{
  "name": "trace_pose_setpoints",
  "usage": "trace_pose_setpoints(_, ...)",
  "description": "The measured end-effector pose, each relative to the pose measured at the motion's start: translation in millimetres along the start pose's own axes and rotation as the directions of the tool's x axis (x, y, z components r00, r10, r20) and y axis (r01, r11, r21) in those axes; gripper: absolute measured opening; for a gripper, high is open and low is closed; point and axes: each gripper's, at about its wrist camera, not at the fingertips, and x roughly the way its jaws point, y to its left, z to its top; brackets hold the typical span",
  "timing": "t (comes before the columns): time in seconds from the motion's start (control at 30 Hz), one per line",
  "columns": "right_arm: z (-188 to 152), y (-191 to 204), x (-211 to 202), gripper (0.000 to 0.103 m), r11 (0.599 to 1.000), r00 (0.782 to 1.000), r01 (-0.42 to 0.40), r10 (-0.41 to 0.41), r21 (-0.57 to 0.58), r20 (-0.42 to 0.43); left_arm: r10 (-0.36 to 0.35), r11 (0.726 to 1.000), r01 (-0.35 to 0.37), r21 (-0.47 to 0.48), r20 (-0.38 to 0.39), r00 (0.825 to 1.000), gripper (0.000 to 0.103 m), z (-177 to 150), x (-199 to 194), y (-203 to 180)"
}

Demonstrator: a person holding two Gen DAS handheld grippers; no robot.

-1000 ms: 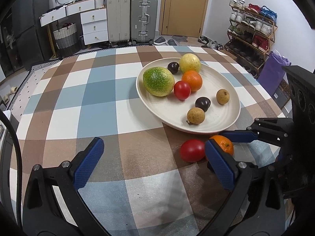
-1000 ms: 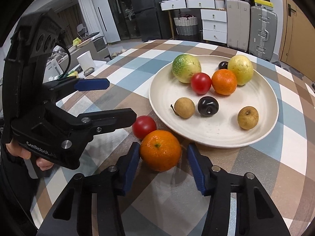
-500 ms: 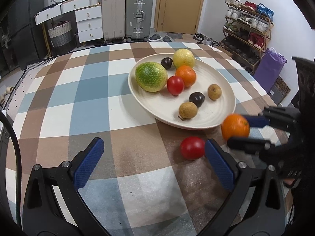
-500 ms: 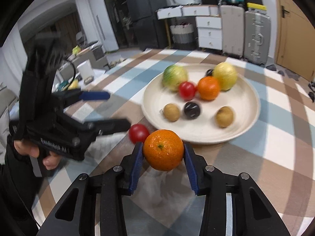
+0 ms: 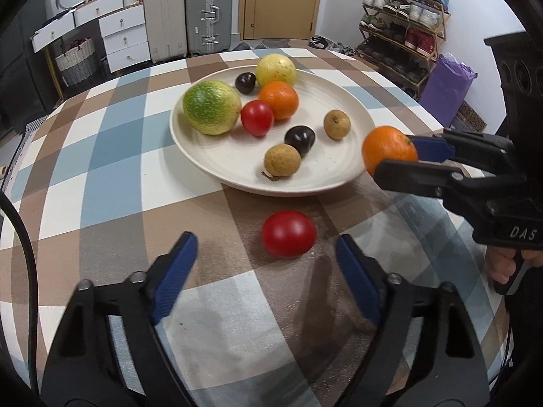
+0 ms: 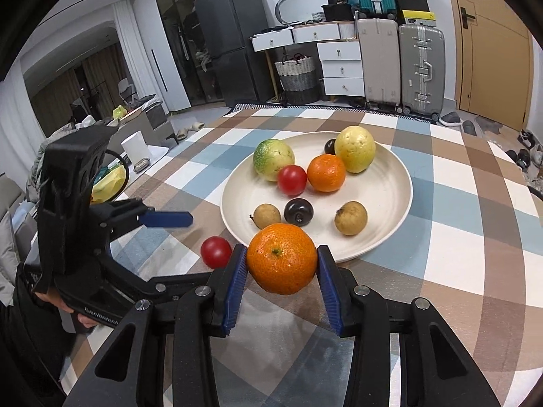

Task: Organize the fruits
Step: 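Grasp the second red tomato with the left gripper while the right grasps the orange, then carry the tomato and orange onto the cream plate and open both grippers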

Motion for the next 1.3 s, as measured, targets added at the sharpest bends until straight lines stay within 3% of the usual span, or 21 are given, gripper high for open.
trace_pose_setpoints(0.27,0.5,-5.5,-3.6,0.042,1.000,1.000,0.008,-0.008,0.020,0.013,-0.030,0.999,0.029,0.046,0.007,1.000,0.029,-1.1,1.8,-9.7)
trace_pose_setpoints(0.57,0.4,-7.7,-2.9,0.042,1.000,1.000,0.011,-0.011,0.026,0.013,-0.058,0.997,0.057,0.045,0.020,0.998,0.029,0.1,-1.9,-8.6)
trace_pose_setpoints(0.77,1.0,-10.8,-3.0,0.042,0.999,1.000,0.019,-0.020,0.032,0.020,-0.077,0.997,0.075,0.028,0.075,0.994,0.029,4.0,-16.3,-2.6)
trace_pose_setpoints(1.3,5.1,-36.1,-12.9,0.042,0.984,0.989,0.109,-0.122,0.144,0.085,0.009,0.998,0.003,-0.065,0.190,0.982,0.029,16.2,-36.5,18.4)
